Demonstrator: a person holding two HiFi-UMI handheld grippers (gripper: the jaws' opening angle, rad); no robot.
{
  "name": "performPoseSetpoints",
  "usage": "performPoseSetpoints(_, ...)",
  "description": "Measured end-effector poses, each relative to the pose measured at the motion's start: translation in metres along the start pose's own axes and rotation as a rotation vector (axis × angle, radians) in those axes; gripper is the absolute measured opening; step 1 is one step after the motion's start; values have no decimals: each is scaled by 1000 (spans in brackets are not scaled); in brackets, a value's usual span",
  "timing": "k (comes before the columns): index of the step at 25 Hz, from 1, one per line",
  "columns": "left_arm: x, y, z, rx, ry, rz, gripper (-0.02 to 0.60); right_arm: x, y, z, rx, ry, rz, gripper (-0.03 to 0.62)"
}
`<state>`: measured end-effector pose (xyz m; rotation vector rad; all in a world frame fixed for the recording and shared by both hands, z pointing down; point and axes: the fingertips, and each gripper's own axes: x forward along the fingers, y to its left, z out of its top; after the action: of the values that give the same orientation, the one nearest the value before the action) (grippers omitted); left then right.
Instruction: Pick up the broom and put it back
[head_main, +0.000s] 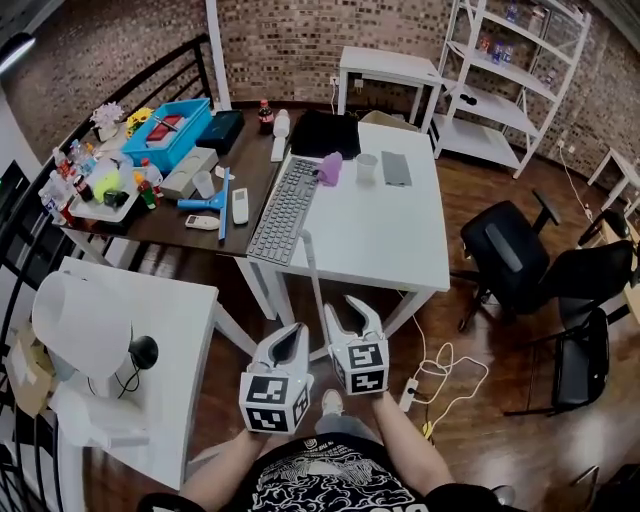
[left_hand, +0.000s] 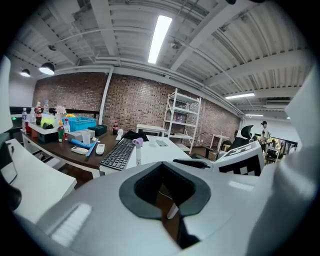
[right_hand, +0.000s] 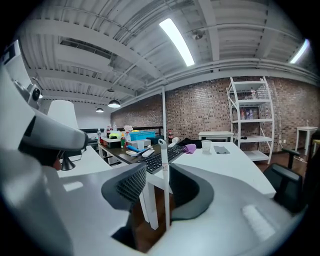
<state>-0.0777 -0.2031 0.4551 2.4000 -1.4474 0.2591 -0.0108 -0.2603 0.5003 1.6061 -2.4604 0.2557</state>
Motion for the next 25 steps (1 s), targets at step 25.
performPoseSetpoints(25,-132,-84,-34,-40,-100,-53,5,-215,104,21,16,-117,17,50)
